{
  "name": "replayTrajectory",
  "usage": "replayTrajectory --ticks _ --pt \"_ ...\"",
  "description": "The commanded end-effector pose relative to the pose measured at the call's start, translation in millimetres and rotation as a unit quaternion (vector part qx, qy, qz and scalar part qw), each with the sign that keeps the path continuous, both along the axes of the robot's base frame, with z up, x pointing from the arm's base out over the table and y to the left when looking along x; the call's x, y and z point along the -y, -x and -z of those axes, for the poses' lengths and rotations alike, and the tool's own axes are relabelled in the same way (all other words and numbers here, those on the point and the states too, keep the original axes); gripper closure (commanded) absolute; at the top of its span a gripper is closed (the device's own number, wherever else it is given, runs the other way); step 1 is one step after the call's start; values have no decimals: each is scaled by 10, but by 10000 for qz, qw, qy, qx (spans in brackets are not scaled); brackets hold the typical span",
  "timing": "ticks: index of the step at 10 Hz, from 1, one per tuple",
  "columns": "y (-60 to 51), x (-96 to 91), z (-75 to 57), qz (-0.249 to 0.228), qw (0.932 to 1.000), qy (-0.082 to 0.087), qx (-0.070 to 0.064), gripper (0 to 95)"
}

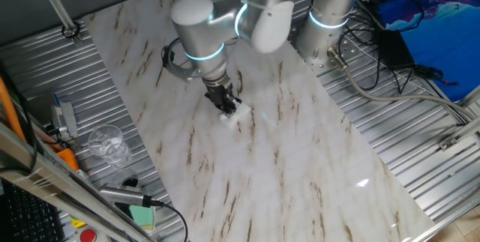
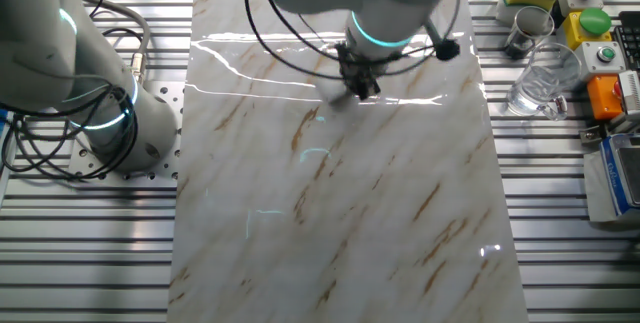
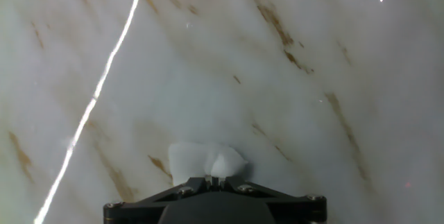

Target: Clean the tabletop with a sponge

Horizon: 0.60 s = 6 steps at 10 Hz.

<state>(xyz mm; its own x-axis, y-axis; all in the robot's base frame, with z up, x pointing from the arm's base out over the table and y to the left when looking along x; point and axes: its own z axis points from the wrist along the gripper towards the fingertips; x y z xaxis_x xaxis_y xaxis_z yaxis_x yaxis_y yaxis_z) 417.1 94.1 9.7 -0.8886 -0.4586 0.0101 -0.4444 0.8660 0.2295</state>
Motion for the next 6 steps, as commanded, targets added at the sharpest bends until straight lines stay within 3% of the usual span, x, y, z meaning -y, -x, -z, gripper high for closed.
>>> replayTrajectory --ticks 1,2,6 --pt "-19 -13 64 193 9991 -256 -267 950" --pt "-33 -7 59 61 9998 -37 -209 950" --pt "-38 -13 26 20 9996 118 -253 950"
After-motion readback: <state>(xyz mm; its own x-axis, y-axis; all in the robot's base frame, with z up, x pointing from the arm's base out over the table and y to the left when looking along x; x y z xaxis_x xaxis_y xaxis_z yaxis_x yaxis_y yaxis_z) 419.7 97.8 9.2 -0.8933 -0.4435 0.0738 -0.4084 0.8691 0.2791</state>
